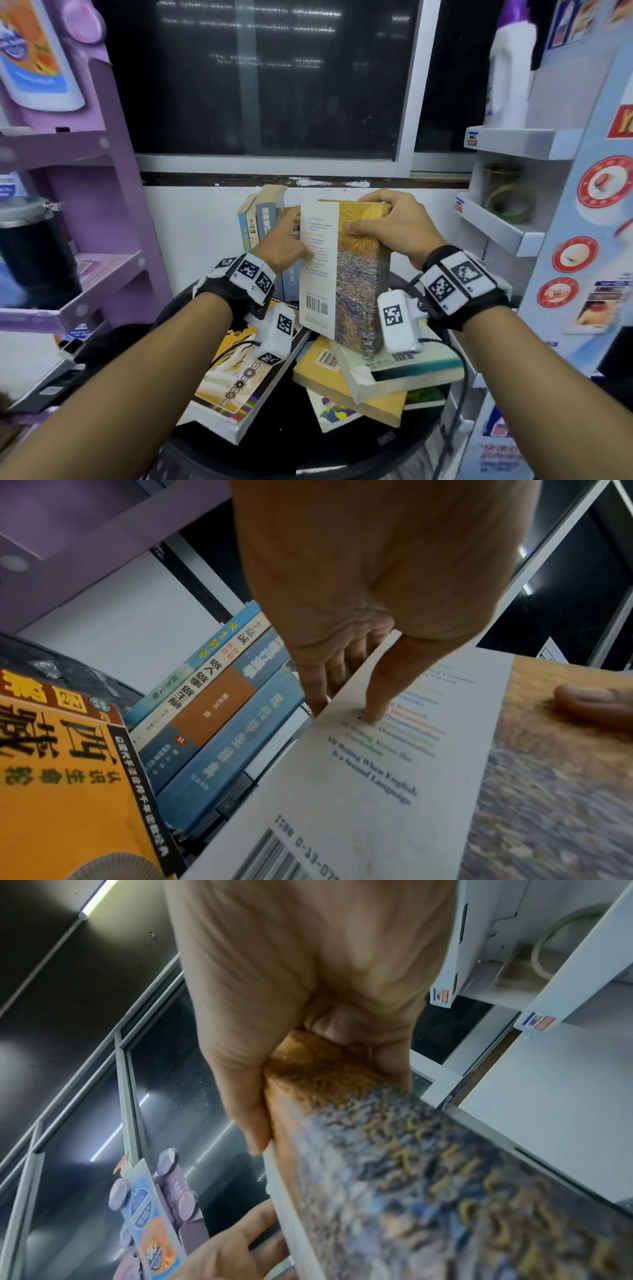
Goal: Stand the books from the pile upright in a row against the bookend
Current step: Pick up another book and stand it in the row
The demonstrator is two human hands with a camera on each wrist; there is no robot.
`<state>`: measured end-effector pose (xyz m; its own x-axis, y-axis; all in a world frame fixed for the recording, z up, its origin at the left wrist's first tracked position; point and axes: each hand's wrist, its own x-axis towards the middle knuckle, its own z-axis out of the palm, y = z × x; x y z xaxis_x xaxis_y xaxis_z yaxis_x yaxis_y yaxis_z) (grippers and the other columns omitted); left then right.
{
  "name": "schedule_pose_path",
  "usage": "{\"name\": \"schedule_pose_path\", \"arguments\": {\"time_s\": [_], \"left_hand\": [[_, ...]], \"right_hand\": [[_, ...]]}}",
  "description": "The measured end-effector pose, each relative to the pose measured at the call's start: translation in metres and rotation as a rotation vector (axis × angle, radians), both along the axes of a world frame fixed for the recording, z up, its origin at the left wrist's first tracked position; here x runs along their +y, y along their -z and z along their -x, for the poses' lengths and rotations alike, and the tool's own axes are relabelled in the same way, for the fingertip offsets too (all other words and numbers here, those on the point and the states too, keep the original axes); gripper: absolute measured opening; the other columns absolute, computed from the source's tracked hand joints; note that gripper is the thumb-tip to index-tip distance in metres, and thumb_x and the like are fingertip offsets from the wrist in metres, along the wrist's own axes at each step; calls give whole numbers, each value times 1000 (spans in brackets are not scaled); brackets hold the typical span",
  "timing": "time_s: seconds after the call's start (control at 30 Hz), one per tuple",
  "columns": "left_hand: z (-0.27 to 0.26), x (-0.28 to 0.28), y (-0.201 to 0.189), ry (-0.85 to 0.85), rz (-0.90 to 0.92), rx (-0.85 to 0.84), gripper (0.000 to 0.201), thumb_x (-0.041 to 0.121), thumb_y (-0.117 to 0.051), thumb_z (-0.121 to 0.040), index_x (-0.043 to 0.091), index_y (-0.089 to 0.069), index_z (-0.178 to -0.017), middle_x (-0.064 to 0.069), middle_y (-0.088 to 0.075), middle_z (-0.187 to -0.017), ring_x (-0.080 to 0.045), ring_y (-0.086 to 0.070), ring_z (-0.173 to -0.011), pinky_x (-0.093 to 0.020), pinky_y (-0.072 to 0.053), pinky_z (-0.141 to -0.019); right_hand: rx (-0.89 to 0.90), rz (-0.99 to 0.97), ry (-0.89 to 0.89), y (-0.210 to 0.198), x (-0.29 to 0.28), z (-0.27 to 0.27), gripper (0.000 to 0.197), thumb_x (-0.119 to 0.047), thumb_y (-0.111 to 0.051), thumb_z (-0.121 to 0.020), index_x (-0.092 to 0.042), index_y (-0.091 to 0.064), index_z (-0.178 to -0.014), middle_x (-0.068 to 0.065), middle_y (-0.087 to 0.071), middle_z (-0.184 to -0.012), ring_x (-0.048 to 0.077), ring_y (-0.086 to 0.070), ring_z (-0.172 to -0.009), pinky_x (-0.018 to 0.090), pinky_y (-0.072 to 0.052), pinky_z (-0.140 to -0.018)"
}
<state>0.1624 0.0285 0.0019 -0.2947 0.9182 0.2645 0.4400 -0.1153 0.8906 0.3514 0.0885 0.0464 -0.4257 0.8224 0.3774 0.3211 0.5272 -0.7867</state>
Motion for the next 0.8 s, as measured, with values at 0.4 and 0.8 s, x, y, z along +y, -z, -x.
{"name": "schedule_pose_path", "arguments": {"time_s": [0.4, 0.8], "left_hand": [[30, -6, -14, -471, -163, 325, 49, 26, -62, -88, 16, -51, -134, -6, -53, -138, -25, -49, -125, -39, -41, -103], [61, 44, -17, -552, 98, 693, 66, 60, -55, -81, 12, -51, -127, -8, -53, -134, -29, -48, -122, -43, -38, -102]], "right_hand": [[143, -118, 176, -5, 7, 14, 49, -38, -86, -63, -25, -69, -106, 1, -66, -104, 21, -59, -104, 40, -55, -88], [288, -161, 252, -17, 30, 36, 60, -51, -78, -51, -30, -67, -106, -1, -68, -98, 26, -61, -107, 42, -55, -87]]}}
